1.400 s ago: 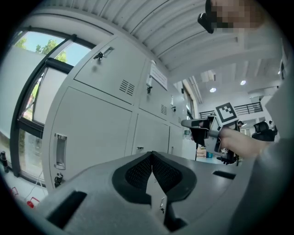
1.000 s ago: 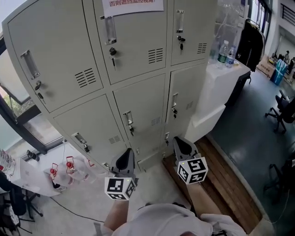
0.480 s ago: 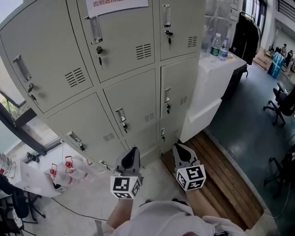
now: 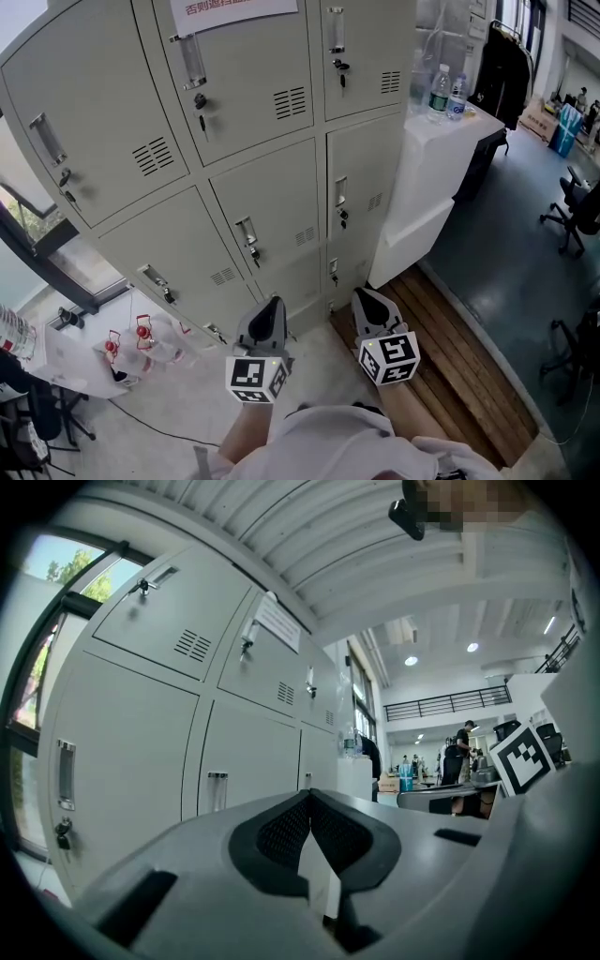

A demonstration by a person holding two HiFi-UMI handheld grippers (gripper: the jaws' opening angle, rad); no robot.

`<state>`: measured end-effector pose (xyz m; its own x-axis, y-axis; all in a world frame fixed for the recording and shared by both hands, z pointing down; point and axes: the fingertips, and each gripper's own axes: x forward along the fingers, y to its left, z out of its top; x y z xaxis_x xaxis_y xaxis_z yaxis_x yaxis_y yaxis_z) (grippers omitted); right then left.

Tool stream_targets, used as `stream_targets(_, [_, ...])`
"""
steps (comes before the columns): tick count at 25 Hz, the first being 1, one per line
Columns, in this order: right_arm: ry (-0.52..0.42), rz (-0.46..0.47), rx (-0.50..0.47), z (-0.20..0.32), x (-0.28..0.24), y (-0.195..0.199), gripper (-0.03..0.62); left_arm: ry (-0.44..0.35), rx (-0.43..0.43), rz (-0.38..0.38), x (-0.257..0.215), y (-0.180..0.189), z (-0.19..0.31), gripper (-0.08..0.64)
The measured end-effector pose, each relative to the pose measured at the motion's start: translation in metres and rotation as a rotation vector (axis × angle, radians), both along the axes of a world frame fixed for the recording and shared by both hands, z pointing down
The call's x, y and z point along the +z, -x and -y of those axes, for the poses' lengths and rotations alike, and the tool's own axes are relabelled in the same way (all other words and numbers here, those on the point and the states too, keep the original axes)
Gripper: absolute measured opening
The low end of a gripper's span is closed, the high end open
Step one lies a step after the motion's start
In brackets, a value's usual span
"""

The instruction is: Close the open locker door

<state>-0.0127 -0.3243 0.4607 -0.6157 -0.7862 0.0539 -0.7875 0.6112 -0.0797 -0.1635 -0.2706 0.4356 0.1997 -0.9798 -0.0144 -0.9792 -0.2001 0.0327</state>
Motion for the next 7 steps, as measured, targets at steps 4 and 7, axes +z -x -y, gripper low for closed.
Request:
stream_targets(4, [-0.003,-0.001,-0.001,0.0012,-0.0004,0.0022,0.012,-0.014,-0.010,-0.010,-0.0028,0.0025,-0.0013,0.008])
stream_targets(7, [-0.009,-0.003,-0.001,0.0018,-0.0015,0.0038,0.012,-0.025,-0.018,-0.017,-0.0048,0.0046,-0.0020,0.008])
